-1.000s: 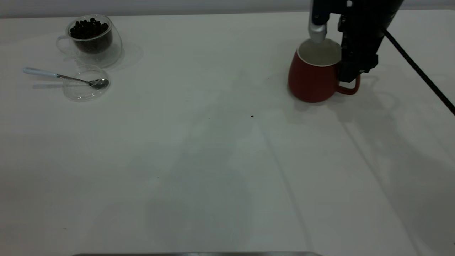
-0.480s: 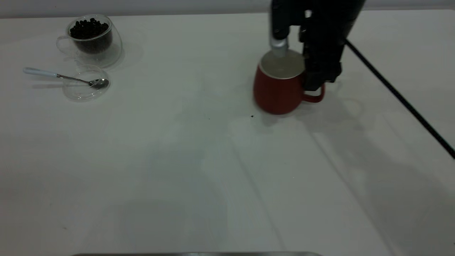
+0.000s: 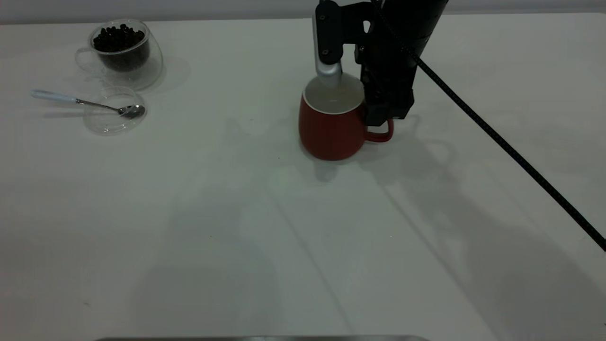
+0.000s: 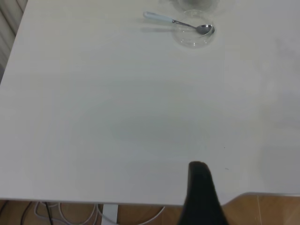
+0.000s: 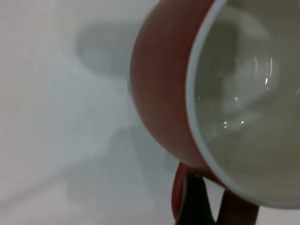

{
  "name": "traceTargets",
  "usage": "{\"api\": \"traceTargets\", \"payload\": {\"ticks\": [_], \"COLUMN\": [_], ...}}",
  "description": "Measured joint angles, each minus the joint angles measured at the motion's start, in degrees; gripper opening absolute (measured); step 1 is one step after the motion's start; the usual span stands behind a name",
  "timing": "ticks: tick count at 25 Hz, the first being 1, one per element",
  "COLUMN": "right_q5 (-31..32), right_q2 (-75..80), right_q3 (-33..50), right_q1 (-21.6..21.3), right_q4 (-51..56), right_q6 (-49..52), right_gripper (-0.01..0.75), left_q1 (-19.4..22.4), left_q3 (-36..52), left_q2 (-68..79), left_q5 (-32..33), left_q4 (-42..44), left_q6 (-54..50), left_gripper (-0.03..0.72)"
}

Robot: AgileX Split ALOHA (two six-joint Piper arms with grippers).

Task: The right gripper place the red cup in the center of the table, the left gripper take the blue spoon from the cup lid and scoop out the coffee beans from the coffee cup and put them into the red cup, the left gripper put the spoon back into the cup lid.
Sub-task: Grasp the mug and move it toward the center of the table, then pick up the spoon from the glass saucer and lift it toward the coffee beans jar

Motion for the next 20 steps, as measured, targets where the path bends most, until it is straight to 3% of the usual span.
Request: {"api": "traceTargets", "payload": {"ticks": [6, 14, 20], "right_q5": [3.19, 17.29, 32.75], "right_q2": [-3.77, -17.13, -30.09], "right_q3": [0.00, 0.00, 0.00], "right_q1": [-0.61, -2.22, -2.22], "right_q4": [-0.09, -6.23, -13.45], "right_q6": [8.54, 33.34, 49.42], "right_gripper": [0.590, 0.590, 0.590], "left_q1": [0.00, 0.00, 0.00], "left_q3": [0.00, 0.00, 0.00], "left_q2": [0.00, -0.05, -0.05], "left_q5": [0.00, 0.00, 0.00], "left_q4": [0.00, 0.00, 0.00], "left_q6": [0.00, 0.00, 0.00], "left_gripper": [0.588, 0.588, 0.588]}}
